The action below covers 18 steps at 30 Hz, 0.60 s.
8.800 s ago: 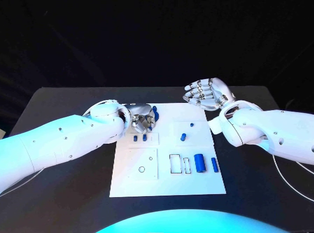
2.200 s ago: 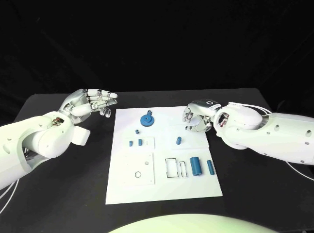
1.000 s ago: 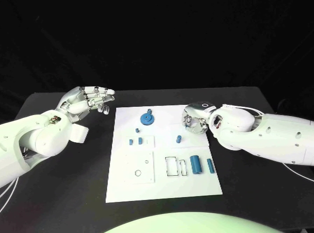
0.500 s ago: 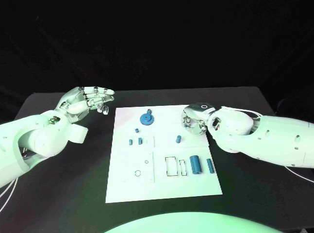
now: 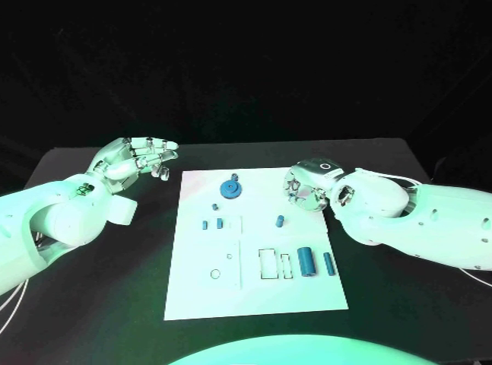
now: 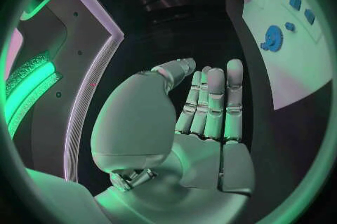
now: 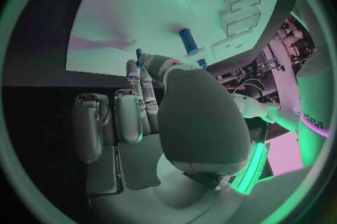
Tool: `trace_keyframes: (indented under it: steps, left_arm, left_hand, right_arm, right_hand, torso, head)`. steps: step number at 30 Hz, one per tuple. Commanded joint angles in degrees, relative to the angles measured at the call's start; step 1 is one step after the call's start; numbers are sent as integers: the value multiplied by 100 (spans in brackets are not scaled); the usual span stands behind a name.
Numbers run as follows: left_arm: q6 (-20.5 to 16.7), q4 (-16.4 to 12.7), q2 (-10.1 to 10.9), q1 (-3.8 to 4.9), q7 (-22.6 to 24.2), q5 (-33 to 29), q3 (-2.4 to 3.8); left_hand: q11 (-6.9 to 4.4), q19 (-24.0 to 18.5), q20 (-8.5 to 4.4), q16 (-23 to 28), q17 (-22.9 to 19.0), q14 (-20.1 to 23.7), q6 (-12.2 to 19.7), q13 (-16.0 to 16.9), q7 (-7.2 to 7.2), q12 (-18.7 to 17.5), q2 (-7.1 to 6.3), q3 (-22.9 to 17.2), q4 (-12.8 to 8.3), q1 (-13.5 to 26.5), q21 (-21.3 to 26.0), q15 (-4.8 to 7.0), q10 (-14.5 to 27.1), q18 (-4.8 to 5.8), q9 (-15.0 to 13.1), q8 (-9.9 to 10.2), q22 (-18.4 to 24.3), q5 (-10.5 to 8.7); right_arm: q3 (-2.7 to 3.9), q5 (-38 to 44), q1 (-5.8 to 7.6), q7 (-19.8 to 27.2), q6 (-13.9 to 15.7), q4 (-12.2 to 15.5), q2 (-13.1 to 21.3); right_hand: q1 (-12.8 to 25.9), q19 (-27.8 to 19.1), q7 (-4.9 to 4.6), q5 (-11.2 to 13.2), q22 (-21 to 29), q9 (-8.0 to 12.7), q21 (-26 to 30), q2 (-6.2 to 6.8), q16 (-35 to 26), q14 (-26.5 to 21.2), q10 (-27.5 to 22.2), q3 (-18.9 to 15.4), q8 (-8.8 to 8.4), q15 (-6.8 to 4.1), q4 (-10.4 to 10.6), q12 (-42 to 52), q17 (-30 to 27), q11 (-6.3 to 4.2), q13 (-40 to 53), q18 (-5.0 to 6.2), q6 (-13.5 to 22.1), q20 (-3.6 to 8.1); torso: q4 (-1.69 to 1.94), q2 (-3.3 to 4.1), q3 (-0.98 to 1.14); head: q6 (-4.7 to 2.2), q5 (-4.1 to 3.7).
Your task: Assemble the parts on the task board
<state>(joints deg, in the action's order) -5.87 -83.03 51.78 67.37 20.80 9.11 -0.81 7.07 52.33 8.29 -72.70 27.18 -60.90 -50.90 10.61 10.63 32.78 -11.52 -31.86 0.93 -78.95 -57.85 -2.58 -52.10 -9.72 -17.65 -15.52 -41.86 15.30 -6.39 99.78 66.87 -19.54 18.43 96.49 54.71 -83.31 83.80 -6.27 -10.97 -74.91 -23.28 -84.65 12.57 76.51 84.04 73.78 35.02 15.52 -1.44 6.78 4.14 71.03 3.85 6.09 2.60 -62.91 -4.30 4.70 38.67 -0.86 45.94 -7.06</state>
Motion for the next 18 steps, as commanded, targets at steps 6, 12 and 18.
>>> trace_keyframes:
  steps: [6,12,18]
  left_arm:
    - [82,37,-36,2,99,-78,5]
    - [97,51,-68,0,98,-84,5]
    - [95,45,-108,-1,105,-90,4]
  left_hand:
    - [-7,20,-8,29,-6,38,33,-8,24,3,38,-3,-40,1,39,-16,46,-88,-3,-40,9,35]
    - [-7,20,-8,29,-6,38,33,-8,24,3,38,-3,-40,1,39,-16,46,-88,-3,-40,9,35]
    - [-4,21,-6,29,-4,38,35,-9,26,3,40,-2,-41,2,41,-18,57,-87,-4,-42,11,35]
  right_arm:
    - [19,-113,42,87,363,459,179]
    - [21,-282,-29,211,534,878,157]
    - [21,-371,-258,313,601,1170,-105]
  right_hand:
    - [24,320,4,20,-918,-8,-40,-23,36,304,197,22,38,-56,-46,12,8,-148,82,-110,-38,37]
    - [24,323,3,22,-925,-11,-45,-22,38,304,199,29,39,-59,-54,10,7,-149,83,-111,-38,36]
    - [23,331,-1,18,-941,-17,-59,-21,34,301,199,44,40,-60,-71,4,-3,-148,86,-115,-34,37]
  torso:
    - [-4,7,-3]
    - [2,9,1]
    - [-3,4,-11]
  head:
    - [5,44]
    - [15,107]
    - [58,250]
